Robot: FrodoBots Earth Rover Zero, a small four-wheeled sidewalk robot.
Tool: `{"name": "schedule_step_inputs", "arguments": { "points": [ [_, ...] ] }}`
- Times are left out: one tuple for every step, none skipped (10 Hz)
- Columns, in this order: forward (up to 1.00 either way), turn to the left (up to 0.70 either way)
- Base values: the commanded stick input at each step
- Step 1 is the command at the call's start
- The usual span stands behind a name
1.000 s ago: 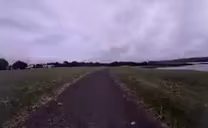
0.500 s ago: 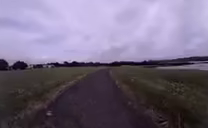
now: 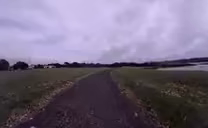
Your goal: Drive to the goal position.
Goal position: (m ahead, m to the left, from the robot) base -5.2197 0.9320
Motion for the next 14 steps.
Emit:
{"name": "schedule_step_inputs", "arguments": {
  "points": [
    [0.7,0.0],
    [0.7,0.0],
    [0.7,0.0],
    [0.7,0.0],
    [0.7,0.0],
    [0.7,0.0],
    [0.7,0.0],
    [0.7,0.0],
    [0.7,0.0],
    [0.7,0.0],
    [0.7,0.0],
    [0.7,0.0],
    [0.7,0.0],
    [0.7,0.0]
  ]
}}
